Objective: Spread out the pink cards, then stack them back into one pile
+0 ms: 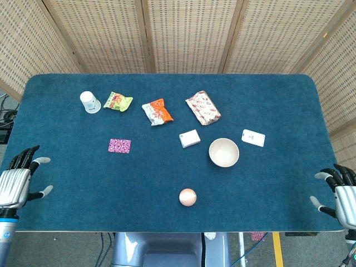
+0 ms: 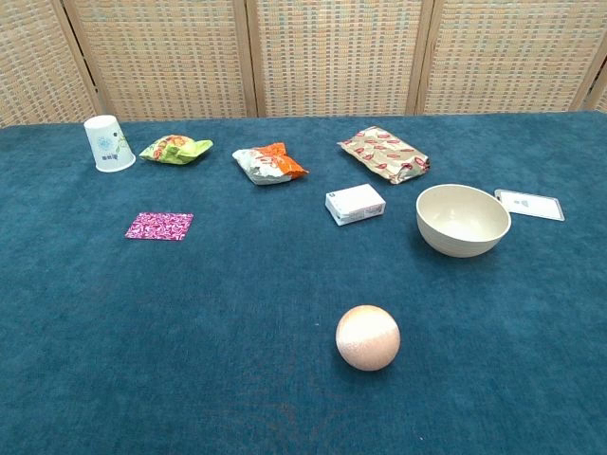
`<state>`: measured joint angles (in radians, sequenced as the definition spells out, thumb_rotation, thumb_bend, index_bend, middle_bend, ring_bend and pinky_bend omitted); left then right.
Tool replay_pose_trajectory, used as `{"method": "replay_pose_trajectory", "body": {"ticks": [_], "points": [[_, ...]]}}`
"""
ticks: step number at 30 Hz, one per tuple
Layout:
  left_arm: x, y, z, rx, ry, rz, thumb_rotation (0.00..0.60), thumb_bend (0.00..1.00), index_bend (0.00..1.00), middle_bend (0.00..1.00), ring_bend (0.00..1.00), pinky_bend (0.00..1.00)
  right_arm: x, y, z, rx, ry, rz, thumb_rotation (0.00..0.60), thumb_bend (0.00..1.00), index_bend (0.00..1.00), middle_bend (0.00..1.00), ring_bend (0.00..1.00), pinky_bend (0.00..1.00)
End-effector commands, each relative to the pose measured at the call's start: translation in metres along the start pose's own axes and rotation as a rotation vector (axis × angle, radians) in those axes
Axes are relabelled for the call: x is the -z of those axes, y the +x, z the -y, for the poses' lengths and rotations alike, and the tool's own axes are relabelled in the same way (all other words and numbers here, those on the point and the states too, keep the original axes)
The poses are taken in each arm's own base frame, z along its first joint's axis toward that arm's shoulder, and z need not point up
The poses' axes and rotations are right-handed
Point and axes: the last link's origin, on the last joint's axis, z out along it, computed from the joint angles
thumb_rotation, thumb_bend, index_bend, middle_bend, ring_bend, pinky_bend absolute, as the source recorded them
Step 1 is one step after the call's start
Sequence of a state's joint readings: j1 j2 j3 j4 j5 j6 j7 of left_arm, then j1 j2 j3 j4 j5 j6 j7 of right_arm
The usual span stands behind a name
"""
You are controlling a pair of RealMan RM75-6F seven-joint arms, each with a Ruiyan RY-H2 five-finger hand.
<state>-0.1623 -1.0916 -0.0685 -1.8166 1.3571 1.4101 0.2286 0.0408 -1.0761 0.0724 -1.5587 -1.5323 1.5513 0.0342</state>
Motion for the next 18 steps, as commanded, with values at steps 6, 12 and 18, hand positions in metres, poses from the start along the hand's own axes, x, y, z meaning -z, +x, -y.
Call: {"method": "replay_pose_trajectory", "body": {"ticks": [6, 12, 18], "points": [[0.001, -0.001, 0.001, -0.001, 0.003, 0.001, 0.6, 0.05, 0.29, 0.08, 0.08, 0.11, -0.002, -0.002, 0.001, -0.001, 0.006, 0.004, 0.6, 0.23, 0.35, 0.3, 0.16, 0.14], [-0.004, 0.002, 0.003, -0.017, -0.009, 0.017, 0.6, 0.05, 0.29, 0.08, 0.08, 0.11, -0.001, -0.001, 0.002, -0.004, 0.008, -0.001, 0.6, 0.23, 0.35, 0.3, 0.16, 0.14], [-0.018, 0.003, -0.003, -0.032, -0.037, 0.068, 0.6, 0.05, 0.24, 0.08, 0.08, 0.11, 0.0, -0.001, 0.001, -0.006, -0.002, -0.007, 0.6, 0.23, 0.35, 0.3, 0.16, 0.14]]}}
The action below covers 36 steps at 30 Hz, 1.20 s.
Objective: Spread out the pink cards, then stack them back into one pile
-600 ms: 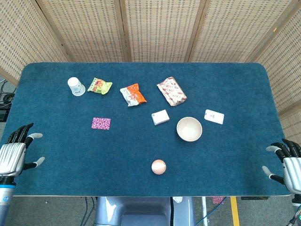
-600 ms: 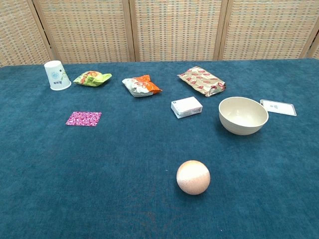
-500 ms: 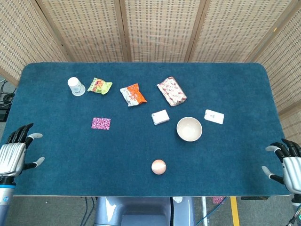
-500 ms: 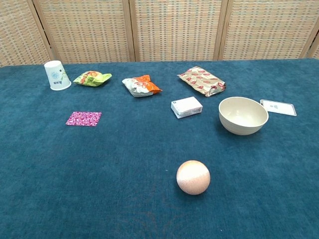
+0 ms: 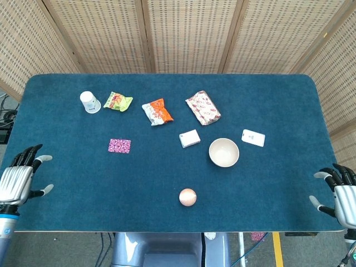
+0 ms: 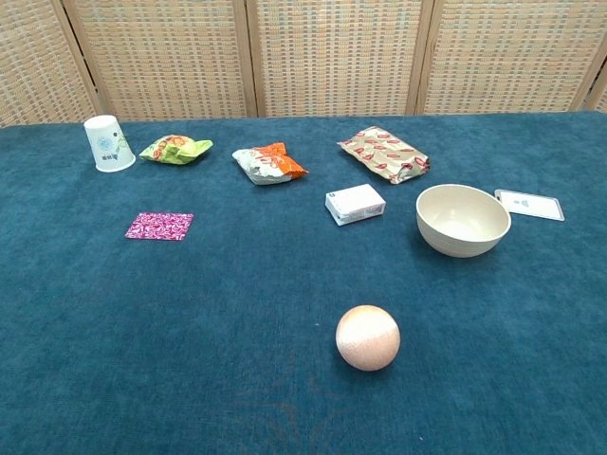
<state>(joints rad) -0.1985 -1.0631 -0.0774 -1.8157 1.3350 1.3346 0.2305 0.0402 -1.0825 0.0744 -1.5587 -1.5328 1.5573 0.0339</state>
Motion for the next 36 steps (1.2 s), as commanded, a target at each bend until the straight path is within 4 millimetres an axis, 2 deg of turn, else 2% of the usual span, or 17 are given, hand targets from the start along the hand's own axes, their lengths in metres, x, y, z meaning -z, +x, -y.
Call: {"method": "replay_pose_trajectory", "body": {"ticks": [1, 7, 12, 13, 15, 16, 17, 19, 27, 29, 36], "points": [[-0.009, 0.002, -0.004, -0.002, -0.017, 0.03, 0.6, 0.05, 0.22, 0.07, 0.07, 0.11, 0.001, 0.0, -0.001, 0.001, -0.003, 0.001, 0.6, 0.23, 0.35, 0.3, 0.16, 0.14], [-0.031, 0.006, -0.018, -0.009, -0.089, 0.147, 0.6, 0.0, 0.16, 0.03, 0.05, 0.11, 0.002, 0.005, -0.004, 0.007, -0.015, -0.01, 0.6, 0.23, 0.35, 0.3, 0.16, 0.14], [-0.05, 0.005, -0.023, -0.021, -0.124, 0.211, 0.599, 0.0, 0.15, 0.01, 0.03, 0.1, 0.004, 0.006, -0.004, 0.007, -0.017, -0.011, 0.6, 0.23, 0.35, 0.3, 0.16, 0.14], [-0.054, 0.005, -0.025, -0.02, -0.131, 0.224, 0.561, 0.0, 0.15, 0.01, 0.03, 0.1, 0.004, 0.006, -0.005, 0.007, -0.017, -0.011, 0.6, 0.23, 0.35, 0.3, 0.16, 0.14], [-0.062, 0.004, -0.027, -0.011, -0.14, 0.251, 0.355, 0.0, 0.15, 0.0, 0.03, 0.1, 0.003, 0.006, -0.005, 0.009, -0.017, -0.012, 0.6, 0.23, 0.35, 0.3, 0.16, 0.14], [-0.066, 0.004, -0.029, -0.003, -0.146, 0.267, 0.201, 0.0, 0.15, 0.0, 0.03, 0.1, 0.004, 0.006, -0.005, 0.009, -0.018, -0.012, 0.6, 0.23, 0.35, 0.3, 0.16, 0.14], [-0.07, 0.003, -0.031, 0.002, -0.15, 0.277, 0.092, 0.0, 0.15, 0.0, 0.03, 0.1, 0.004, 0.006, -0.005, 0.009, -0.019, -0.012, 0.6, 0.23, 0.35, 0.3, 0.16, 0.14], [-0.081, 0.002, -0.037, 0.018, -0.167, 0.313, 0.036, 0.0, 0.15, 0.0, 0.02, 0.09, 0.005, 0.007, -0.005, 0.009, -0.022, -0.015, 0.6, 0.23, 0.35, 0.3, 0.16, 0.14], [-0.119, -0.004, -0.053, 0.016, -0.211, 0.39, 0.01, 0.0, 0.15, 0.0, 0.02, 0.04, 0.007, 0.008, -0.005, 0.013, -0.025, -0.021, 0.6, 0.23, 0.35, 0.3, 0.16, 0.14], [-0.135, -0.01, -0.062, 0.007, -0.237, 0.412, 0.01, 0.0, 0.17, 0.0, 0.02, 0.04, 0.006, 0.008, -0.004, 0.014, -0.02, -0.023, 0.6, 0.23, 0.35, 0.3, 0.16, 0.14], [-0.158, -0.025, -0.076, -0.024, -0.274, 0.442, 0.01, 0.0, 0.19, 0.0, 0.02, 0.04, 0.008, 0.008, -0.005, 0.012, -0.026, -0.027, 0.6, 0.23, 0.35, 0.3, 0.16, 0.14]]}}
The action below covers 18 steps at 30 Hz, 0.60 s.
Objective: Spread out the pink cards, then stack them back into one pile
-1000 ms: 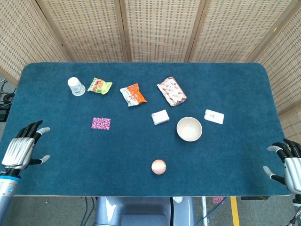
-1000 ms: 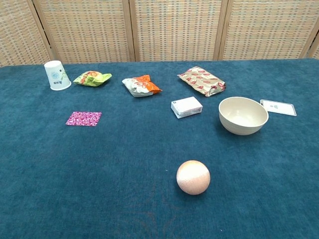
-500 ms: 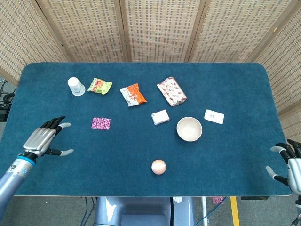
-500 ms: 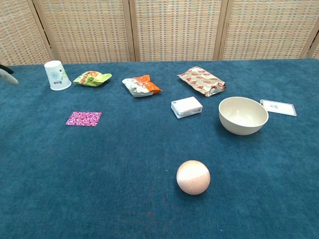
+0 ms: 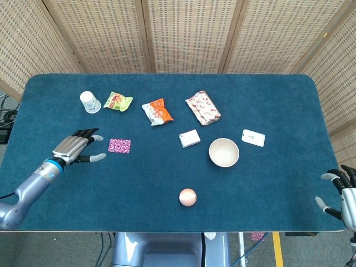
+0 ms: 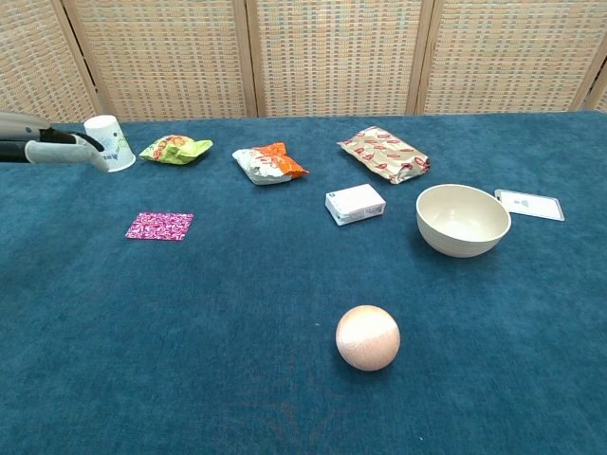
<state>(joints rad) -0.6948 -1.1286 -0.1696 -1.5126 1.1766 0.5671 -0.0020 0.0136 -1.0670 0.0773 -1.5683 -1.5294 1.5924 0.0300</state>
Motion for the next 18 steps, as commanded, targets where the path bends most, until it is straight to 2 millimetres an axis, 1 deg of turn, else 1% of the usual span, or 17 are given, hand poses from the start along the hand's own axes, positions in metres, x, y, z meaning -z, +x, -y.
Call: {"method": "replay_pose_trajectory", "body": {"ticks": [1, 6, 10, 12, 14, 16, 18], "points": [[-0.016, -0.003, -0.009, -0.012, -0.027, 0.027, 0.011, 0.0, 0.19, 0.0, 0.02, 0.04, 0.0, 0.0, 0.0, -0.001, -0.001, -0.001, 0.6, 0.23, 0.35, 0.3, 0.16, 0.14], [-0.028, -0.011, -0.016, -0.025, -0.047, 0.041, 0.009, 0.0, 0.19, 0.0, 0.02, 0.04, 0.001, 0.001, -0.002, 0.0, -0.006, -0.006, 0.6, 0.23, 0.35, 0.3, 0.16, 0.14], [-0.034, -0.017, -0.016, -0.041, -0.044, 0.055, 0.006, 0.0, 0.19, 0.0, 0.02, 0.04, 0.001, 0.001, -0.003, 0.002, -0.009, -0.005, 0.6, 0.23, 0.35, 0.3, 0.16, 0.14], [-0.038, -0.022, -0.015, -0.031, -0.033, 0.091, 0.008, 0.0, 0.15, 0.0, 0.02, 0.04, 0.001, 0.001, -0.003, 0.003, -0.011, -0.006, 0.6, 0.23, 0.35, 0.3, 0.16, 0.14], [-0.041, -0.024, -0.015, -0.031, -0.029, 0.107, 0.008, 0.0, 0.07, 0.0, 0.01, 0.04, 0.001, 0.001, -0.004, 0.005, -0.013, -0.005, 0.6, 0.23, 0.35, 0.3, 0.16, 0.14], [-0.043, -0.028, -0.015, -0.028, -0.024, 0.115, 0.006, 0.0, 0.02, 0.0, 0.01, 0.04, 0.0, 0.002, -0.004, 0.006, -0.015, -0.005, 0.6, 0.23, 0.35, 0.3, 0.16, 0.14], [-0.045, -0.031, -0.015, -0.02, -0.02, 0.121, 0.006, 0.0, 0.0, 0.0, 0.0, 0.04, -0.001, 0.001, -0.004, 0.007, -0.016, -0.004, 0.6, 0.23, 0.35, 0.31, 0.16, 0.14]]}}
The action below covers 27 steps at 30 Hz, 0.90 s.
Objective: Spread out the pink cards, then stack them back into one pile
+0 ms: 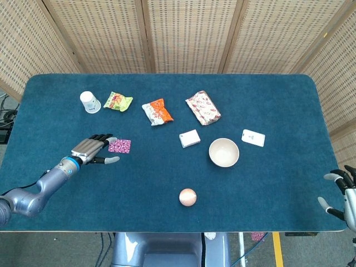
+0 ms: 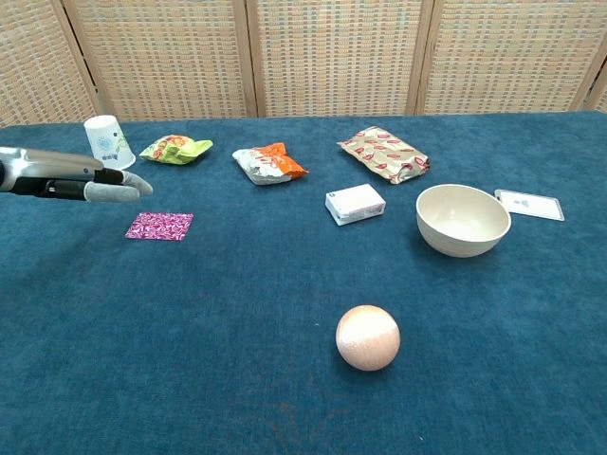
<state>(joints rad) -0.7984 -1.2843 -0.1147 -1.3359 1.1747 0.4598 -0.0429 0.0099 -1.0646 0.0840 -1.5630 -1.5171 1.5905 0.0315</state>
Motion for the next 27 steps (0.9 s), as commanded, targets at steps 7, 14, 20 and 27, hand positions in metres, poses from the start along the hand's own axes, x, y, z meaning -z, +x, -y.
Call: {"method": "replay_pose_trajectory", "body": {"ticks": [7, 14, 20, 27], "points": [[-0.009, -0.01, 0.0, 0.021, 0.012, 0.032, 0.008, 0.0, 0.0, 0.0, 0.0, 0.04, 0.0, -0.001, 0.0, 0.003, -0.001, 0.003, 0.6, 0.23, 0.35, 0.31, 0.16, 0.14], [-0.018, -0.015, -0.009, 0.034, -0.001, 0.048, 0.006, 0.0, 0.0, 0.0, 0.0, 0.04, 0.003, 0.0, -0.002, 0.006, -0.012, 0.0, 0.6, 0.23, 0.35, 0.31, 0.16, 0.14], [-0.024, -0.016, -0.016, 0.03, -0.01, 0.056, 0.006, 0.0, 0.0, 0.0, 0.0, 0.04, 0.004, 0.001, -0.004, 0.006, -0.019, -0.003, 0.6, 0.23, 0.35, 0.31, 0.16, 0.14], [-0.03, -0.016, -0.025, 0.02, -0.023, 0.062, 0.006, 0.0, 0.0, 0.0, 0.0, 0.04, 0.006, 0.002, -0.007, 0.005, -0.024, -0.006, 0.6, 0.23, 0.35, 0.31, 0.16, 0.14]]}}
